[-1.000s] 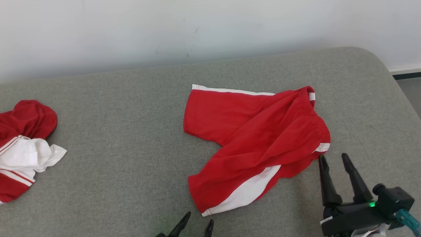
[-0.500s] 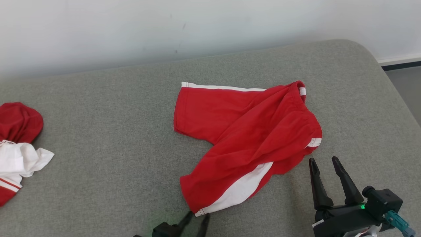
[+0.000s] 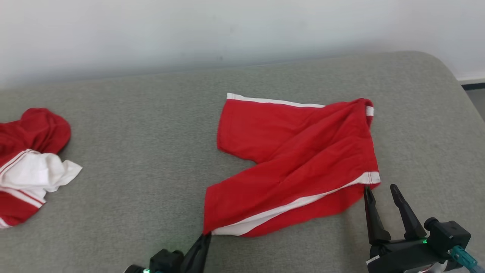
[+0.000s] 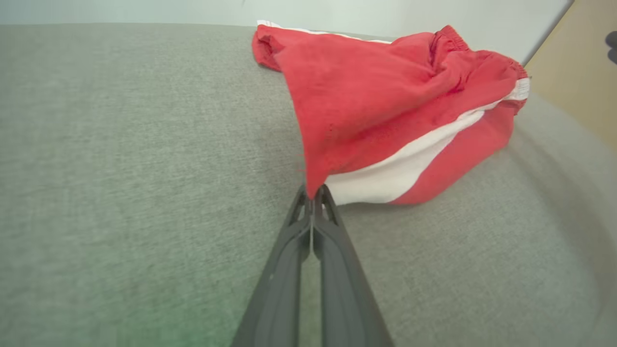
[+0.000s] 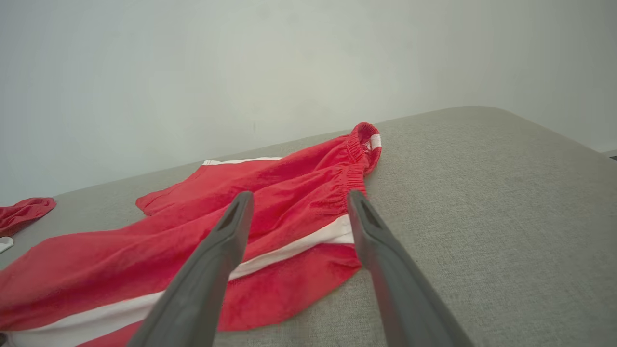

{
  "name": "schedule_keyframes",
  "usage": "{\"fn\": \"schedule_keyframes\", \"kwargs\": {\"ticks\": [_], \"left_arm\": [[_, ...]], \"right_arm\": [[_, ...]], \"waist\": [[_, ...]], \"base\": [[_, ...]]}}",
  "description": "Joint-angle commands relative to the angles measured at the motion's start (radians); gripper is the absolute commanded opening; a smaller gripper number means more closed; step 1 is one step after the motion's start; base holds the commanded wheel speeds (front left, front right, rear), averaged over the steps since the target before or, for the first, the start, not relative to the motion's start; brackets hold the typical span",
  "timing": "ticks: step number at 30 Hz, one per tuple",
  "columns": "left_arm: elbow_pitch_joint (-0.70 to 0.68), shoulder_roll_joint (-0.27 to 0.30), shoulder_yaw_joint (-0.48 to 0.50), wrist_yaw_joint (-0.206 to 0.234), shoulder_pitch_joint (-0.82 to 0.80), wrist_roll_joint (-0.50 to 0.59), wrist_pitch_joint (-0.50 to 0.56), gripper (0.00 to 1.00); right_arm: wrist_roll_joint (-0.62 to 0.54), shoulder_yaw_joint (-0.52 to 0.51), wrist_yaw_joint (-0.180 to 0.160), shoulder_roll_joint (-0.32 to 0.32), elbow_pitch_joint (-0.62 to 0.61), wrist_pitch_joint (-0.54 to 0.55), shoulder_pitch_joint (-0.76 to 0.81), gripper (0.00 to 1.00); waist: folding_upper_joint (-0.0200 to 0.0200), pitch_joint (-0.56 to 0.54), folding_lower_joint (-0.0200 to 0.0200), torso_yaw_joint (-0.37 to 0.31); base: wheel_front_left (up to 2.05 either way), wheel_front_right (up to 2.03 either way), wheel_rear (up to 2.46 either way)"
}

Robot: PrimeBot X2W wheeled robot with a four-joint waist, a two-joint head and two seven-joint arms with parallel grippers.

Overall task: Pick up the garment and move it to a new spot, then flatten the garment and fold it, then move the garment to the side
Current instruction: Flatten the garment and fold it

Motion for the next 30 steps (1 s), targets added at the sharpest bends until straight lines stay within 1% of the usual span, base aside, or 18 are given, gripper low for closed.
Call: {"fn": "schedule_keyframes", "kwargs": {"ticks": [1, 7, 11, 13, 17, 24, 25, 26, 27, 30], "left_arm": [[-0.006, 0.009, 0.006, 0.003, 0.016, 0.009, -0.003, 0.0], [-0.068, 0.049, 0.059, 0.012, 0.055, 0.026, -0.002, 0.0], [-0.11, 0.07, 0.095, 0.023, 0.074, 0.028, -0.003, 0.0], [-0.123, 0.076, 0.106, 0.022, 0.085, 0.023, -0.003, 0.0], [-0.117, 0.072, 0.103, 0.018, 0.099, 0.017, -0.002, 0.0], [-0.084, 0.044, 0.096, 0.009, 0.097, 0.0, -0.002, 0.0], [-0.082, 0.04, 0.099, 0.008, 0.096, -0.001, -0.002, 0.16], [-0.077, 0.037, 0.101, 0.009, 0.098, 0.0, -0.002, 0.49], [-0.073, 0.035, 0.104, 0.008, 0.1, 0.001, -0.003, 1.0], [-0.068, 0.034, 0.119, 0.006, 0.116, 0.007, -0.002, 1.0]], "right_arm": [[0.001, 0.0, 0.002, -0.002, -0.001, -0.001, 0.007, 1.0], [0.005, 0.003, 0.002, -0.007, 0.001, -0.001, 0.016, 1.0], [0.01, 0.008, 0.002, -0.015, 0.006, -0.001, 0.02, 1.0], [0.012, 0.01, 0.002, -0.018, 0.01, -0.001, 0.022, 1.0], [0.025, 0.034, 0.002, -0.025, 0.03, -0.001, 0.027, 1.0], [0.056, 0.116, 0.002, -0.097, 0.077, -0.001, 0.043, 1.0], [0.061, 0.121, 0.002, -0.106, 0.078, -0.001, 0.045, 1.0], [0.066, 0.124, 0.002, -0.114, 0.078, -0.001, 0.047, 1.0], [0.069, 0.129, 0.002, -0.121, 0.078, -0.001, 0.051, 1.0], [0.078, 0.136, 0.002, -0.133, 0.072, -0.001, 0.06, 1.0]], "waist": [[0.0, -0.009, 0.0, 0.028], [0.0, -0.019, 0.0, 0.077], [0.0, -0.024, 0.0, 0.091], [0.0, -0.025, 0.0, 0.093], [0.0, -0.033, 0.0, 0.085], [0.0, -0.046, 0.0, 0.063], [0.0, -0.048, 0.0, 0.06], [0.0, -0.048, 0.0, 0.056], [0.0, -0.049, 0.0, 0.053], [0.0, -0.048, 0.0, 0.046]], "base": [[0.0, 0.0, 0.0], [0.0, 0.0, 0.0], [0.0, 0.0, 0.0], [0.0, 0.0, 0.0], [0.0, 0.0, 0.0], [0.0, 0.0, 0.0], [0.0, 0.0, 0.0], [0.0, 0.0, 0.0], [0.0, 0.0, 0.0], [0.0, 0.0, 0.0]]}}
